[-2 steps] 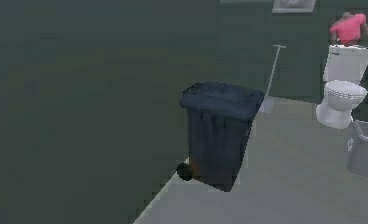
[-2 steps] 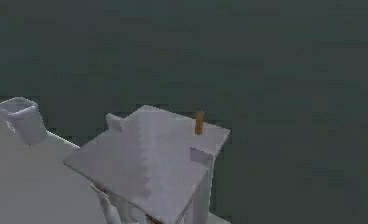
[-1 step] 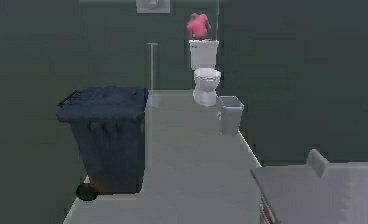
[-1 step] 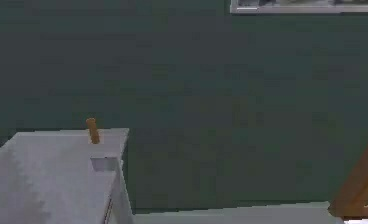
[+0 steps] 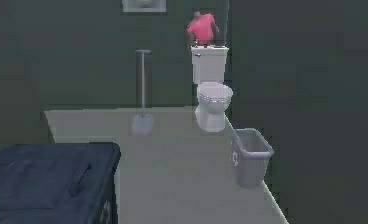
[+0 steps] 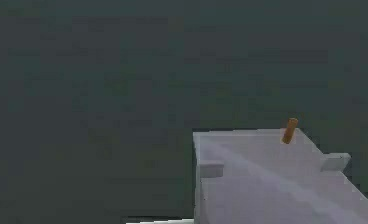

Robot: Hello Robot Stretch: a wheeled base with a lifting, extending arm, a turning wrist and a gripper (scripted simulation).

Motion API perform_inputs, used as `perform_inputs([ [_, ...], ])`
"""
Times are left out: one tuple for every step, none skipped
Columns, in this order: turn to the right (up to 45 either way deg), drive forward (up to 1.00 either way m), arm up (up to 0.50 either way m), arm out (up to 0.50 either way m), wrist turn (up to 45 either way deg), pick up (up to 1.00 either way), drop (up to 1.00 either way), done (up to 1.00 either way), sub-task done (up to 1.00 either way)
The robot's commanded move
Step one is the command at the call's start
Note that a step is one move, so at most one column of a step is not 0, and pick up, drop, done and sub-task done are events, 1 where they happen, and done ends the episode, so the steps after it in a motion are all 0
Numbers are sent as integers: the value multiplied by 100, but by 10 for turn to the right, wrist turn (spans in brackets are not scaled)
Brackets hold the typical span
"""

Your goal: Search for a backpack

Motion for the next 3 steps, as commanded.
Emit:
perform_inputs([
  [0, 100, 0, 0, 0, 0, 0, 0, 0],
  [-150, 0, 0, 0, 0, 0, 0, 0, 0],
  [0, 20, 0, 0, 0, 0, 0, 0, 0],
])
